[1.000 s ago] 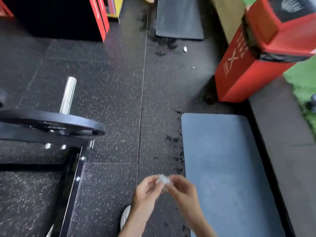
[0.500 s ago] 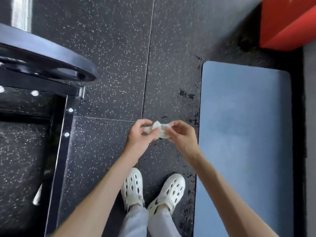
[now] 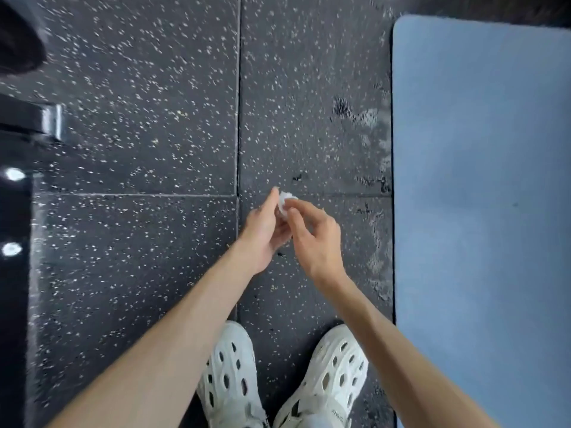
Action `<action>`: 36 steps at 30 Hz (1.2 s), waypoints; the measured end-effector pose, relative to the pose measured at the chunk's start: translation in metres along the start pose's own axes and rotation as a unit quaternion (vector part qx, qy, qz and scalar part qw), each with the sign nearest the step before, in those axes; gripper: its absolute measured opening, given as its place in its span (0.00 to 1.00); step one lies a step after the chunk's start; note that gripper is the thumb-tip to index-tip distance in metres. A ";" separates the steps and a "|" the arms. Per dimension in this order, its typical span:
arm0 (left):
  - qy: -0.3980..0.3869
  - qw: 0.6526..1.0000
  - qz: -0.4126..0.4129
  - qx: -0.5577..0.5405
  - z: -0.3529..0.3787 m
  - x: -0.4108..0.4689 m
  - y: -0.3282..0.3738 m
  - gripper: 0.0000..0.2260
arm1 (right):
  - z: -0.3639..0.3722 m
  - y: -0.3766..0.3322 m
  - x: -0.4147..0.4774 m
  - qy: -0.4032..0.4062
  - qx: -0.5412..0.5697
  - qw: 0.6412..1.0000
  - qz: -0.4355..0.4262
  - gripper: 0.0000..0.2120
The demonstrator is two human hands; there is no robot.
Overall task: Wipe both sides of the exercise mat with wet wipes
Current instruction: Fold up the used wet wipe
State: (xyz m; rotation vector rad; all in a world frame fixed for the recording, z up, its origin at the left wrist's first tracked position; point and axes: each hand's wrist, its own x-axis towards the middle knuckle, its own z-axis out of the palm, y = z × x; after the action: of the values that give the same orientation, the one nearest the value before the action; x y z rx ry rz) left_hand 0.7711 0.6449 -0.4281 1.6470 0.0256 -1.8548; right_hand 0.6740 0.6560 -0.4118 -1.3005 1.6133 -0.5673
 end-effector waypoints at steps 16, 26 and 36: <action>0.188 0.798 0.238 0.521 0.016 0.111 -0.013 0.08 | 0.018 0.094 0.061 -0.042 -0.161 0.985 -0.043 0.19; 0.084 0.845 0.258 0.460 0.065 0.042 0.009 0.05 | -0.040 0.055 0.042 0.027 -0.138 0.989 -0.036 0.17; -0.135 0.770 0.214 0.585 0.165 -0.106 -0.009 0.06 | -0.199 0.002 -0.071 0.152 -0.008 0.977 0.153 0.11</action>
State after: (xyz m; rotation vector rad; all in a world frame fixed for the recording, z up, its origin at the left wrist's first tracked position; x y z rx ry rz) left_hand 0.6211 0.6298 -0.3019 1.7848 -1.7961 -1.7398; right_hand 0.4970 0.6827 -0.2993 -0.9824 2.0280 -0.5807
